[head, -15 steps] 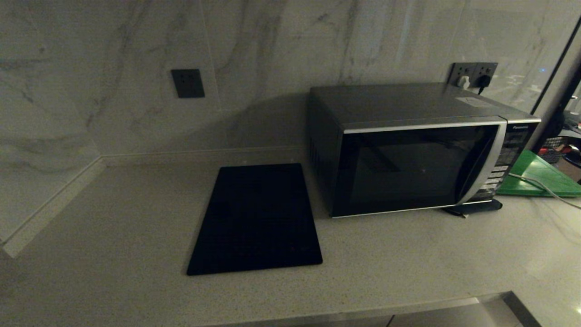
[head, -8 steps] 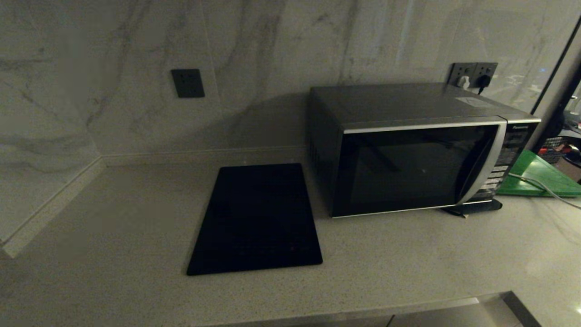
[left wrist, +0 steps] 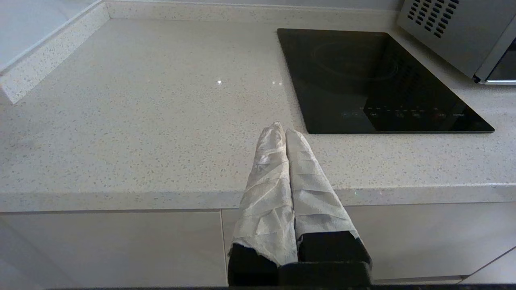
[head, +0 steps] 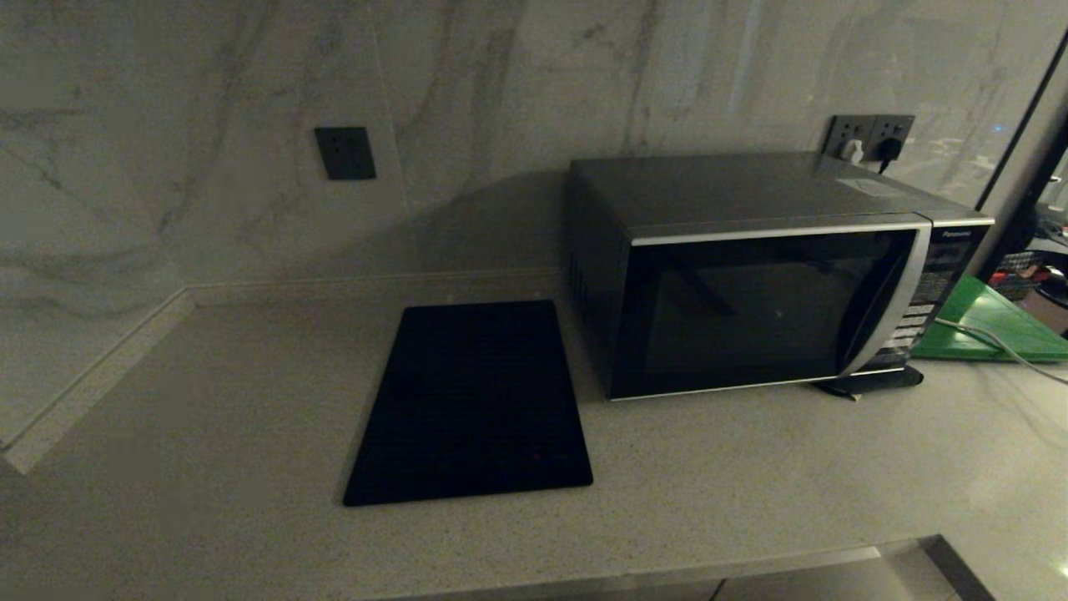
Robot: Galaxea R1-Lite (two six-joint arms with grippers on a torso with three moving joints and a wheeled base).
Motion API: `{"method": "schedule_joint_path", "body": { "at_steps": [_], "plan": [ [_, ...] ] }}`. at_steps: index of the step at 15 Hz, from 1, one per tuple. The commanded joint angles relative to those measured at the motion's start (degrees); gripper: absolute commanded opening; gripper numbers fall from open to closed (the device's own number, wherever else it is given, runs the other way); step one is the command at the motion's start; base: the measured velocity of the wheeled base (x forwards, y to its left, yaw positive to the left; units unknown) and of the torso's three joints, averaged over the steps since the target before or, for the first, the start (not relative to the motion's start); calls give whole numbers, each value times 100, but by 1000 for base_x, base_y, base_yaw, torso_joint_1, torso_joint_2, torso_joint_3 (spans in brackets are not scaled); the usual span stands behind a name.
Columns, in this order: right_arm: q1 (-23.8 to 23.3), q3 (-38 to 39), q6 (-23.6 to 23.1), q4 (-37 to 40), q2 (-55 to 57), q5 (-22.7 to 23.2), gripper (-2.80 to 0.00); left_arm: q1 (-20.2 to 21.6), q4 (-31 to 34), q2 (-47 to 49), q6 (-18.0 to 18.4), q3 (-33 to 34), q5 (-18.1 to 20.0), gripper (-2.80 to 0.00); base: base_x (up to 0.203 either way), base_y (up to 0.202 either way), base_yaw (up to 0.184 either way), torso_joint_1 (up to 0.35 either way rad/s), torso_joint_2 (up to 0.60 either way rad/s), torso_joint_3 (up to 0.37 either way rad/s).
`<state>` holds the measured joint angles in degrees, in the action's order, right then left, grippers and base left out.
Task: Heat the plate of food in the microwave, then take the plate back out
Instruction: Open the microwave oven
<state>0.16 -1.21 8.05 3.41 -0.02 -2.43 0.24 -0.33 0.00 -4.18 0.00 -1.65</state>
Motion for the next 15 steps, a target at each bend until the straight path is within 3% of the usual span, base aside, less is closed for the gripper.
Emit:
{"method": "schedule_joint_path", "body": {
  "at_steps": [1, 15],
  "plan": [
    [2, -2, 4, 1, 11, -4, -280, 2, -2, 9, -4, 0, -2, -280, 0, 0, 0, 0, 0, 0],
    [2, -2, 4, 1, 11, -4, -280, 2, -2, 9, -4, 0, -2, -280, 0, 0, 0, 0, 0, 0]
  ]
}}
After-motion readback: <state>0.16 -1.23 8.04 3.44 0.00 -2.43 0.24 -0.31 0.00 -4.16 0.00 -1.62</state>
